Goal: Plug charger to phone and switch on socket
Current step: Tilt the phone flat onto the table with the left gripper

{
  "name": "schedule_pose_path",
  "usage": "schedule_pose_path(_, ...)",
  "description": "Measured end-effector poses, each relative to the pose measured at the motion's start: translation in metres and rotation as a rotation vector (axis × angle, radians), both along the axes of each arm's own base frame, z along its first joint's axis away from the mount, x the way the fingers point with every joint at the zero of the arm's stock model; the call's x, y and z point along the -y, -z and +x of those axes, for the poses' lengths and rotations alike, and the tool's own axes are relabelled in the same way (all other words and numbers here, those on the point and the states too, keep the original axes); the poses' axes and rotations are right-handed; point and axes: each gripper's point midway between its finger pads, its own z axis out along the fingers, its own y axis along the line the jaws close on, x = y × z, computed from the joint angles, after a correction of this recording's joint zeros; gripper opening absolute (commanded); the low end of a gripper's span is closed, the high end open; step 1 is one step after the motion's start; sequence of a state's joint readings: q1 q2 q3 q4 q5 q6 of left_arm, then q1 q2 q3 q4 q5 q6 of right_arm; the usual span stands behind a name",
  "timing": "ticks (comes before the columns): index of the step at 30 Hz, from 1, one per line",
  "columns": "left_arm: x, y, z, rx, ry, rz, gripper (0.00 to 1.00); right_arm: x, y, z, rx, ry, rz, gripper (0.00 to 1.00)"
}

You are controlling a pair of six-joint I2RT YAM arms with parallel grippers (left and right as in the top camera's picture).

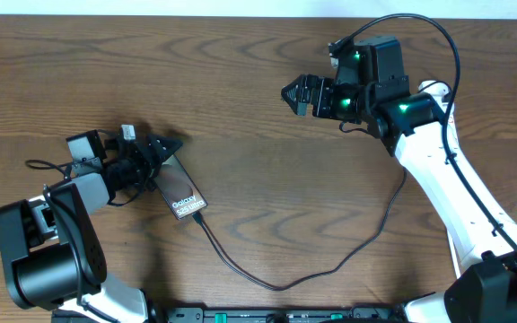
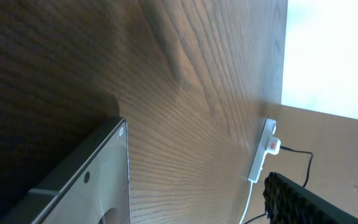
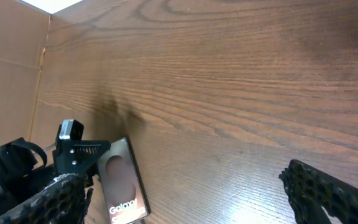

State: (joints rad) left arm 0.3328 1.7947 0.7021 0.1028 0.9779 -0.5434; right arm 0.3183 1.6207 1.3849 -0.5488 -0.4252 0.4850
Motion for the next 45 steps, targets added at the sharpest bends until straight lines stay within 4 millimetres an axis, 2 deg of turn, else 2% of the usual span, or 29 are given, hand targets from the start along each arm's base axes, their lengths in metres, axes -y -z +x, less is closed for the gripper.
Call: schedule_pose_path(45,-0.013,0.008,-0.012,-0.167,-0.06,0.103,0.89,0.0,-0.001,0.001,0.007,0.0,0.002,0.99)
